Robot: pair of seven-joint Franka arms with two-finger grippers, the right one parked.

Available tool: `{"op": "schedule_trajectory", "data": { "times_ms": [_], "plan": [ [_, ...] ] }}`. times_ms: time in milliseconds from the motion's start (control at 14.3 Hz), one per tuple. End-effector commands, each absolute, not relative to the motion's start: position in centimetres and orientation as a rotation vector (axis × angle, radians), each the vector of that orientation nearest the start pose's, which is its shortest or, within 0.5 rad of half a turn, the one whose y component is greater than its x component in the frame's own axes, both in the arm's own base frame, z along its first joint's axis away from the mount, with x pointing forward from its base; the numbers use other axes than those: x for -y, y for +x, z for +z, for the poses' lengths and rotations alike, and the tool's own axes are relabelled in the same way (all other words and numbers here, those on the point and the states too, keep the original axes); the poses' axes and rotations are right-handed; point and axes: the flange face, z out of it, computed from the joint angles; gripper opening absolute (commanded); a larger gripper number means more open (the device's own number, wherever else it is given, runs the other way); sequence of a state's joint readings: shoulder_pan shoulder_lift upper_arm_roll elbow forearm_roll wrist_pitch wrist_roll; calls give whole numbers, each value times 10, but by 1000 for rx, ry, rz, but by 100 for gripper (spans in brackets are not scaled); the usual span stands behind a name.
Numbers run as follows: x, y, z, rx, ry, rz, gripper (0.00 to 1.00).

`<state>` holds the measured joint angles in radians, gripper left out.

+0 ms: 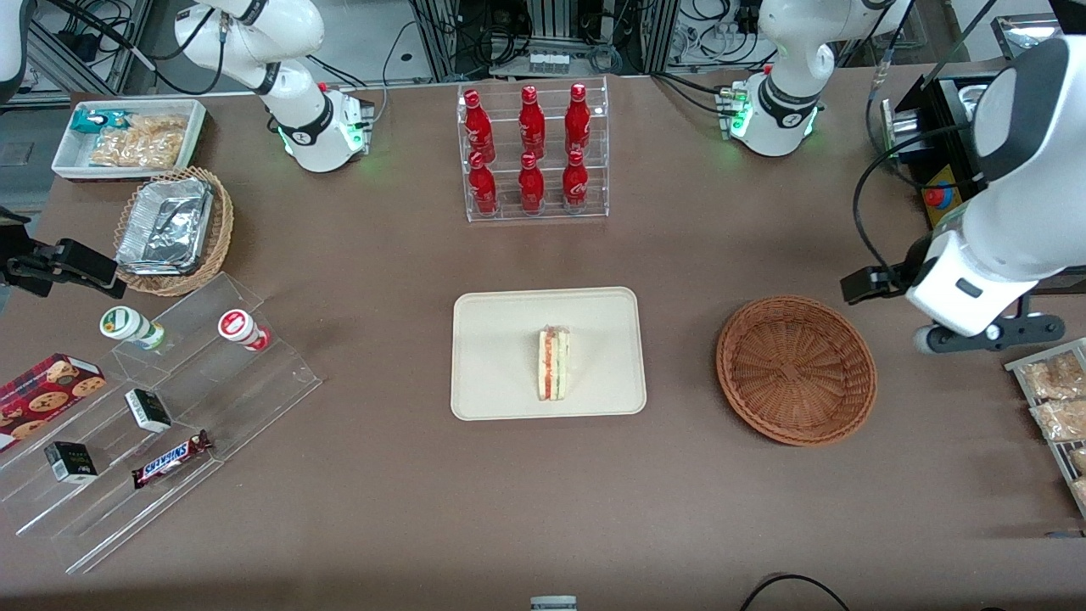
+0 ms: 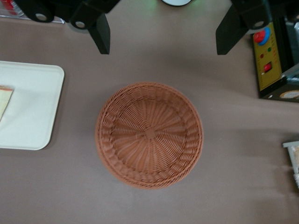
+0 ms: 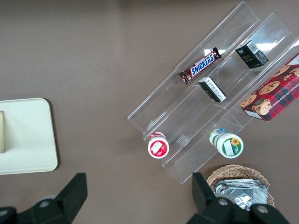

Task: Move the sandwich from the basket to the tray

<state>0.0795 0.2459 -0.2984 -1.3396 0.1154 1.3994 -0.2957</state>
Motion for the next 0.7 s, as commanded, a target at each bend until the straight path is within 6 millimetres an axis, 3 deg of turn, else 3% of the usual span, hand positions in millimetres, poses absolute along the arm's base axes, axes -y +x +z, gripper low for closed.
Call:
{"op": "schedule_trajectory", "data": {
  "times_ms": [0,280,630],
  "plan": [
    [105,561,575,105,-3004,280,100],
    [106,528,604,127,-2987,244,100],
    [109,525,608,115,-3003,258,100]
  ]
}}
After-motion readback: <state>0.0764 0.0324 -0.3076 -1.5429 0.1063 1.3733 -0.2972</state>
